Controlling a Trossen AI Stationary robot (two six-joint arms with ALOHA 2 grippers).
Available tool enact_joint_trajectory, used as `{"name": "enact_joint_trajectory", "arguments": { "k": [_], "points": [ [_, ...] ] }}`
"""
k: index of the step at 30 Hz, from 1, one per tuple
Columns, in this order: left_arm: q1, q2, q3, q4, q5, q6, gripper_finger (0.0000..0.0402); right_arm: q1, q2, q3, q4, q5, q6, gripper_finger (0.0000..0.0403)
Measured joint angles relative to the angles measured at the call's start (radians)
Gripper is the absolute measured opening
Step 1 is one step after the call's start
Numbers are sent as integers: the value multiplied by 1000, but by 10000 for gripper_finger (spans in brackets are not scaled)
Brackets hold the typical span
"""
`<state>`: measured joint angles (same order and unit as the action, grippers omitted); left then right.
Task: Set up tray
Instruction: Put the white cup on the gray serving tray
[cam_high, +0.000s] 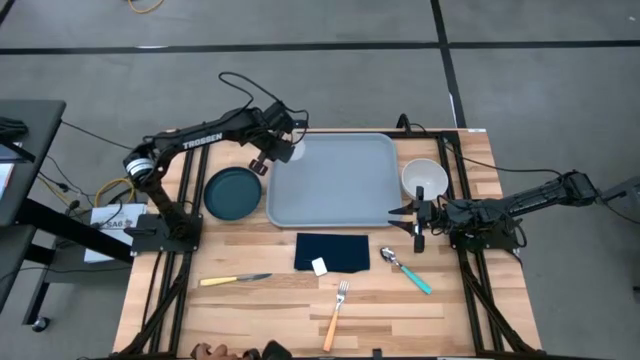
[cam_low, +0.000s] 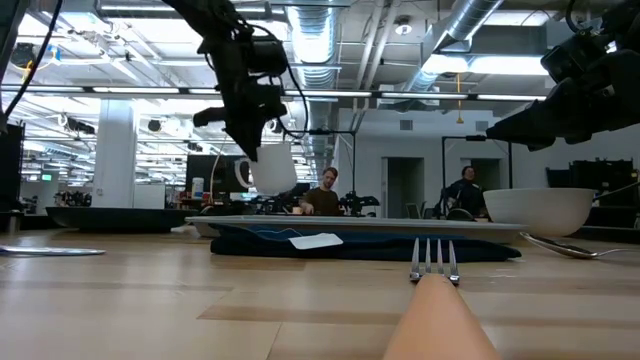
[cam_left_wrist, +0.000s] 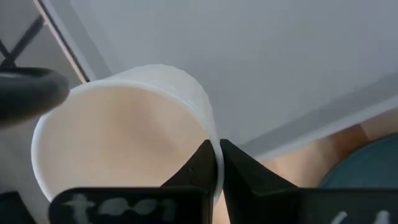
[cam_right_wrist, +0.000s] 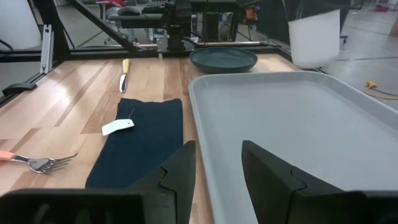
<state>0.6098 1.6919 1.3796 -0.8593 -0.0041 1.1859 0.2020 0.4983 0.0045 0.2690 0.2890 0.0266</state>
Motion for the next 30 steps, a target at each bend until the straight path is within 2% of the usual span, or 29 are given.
{"name": "enact_joint_trajectory", "arguments": {
  "k": [6,10,30],
  "points": [
    [2,66,-1,-12,-82,14,4,0,0,0,-1,0,0,122],
    [2,63,4,46,-56,17,4,0,0,0,-1,0,0,122],
    [18,67,25,-38,-14,-45,4,0,0,0,-1,0,0,122]
  ]
}}
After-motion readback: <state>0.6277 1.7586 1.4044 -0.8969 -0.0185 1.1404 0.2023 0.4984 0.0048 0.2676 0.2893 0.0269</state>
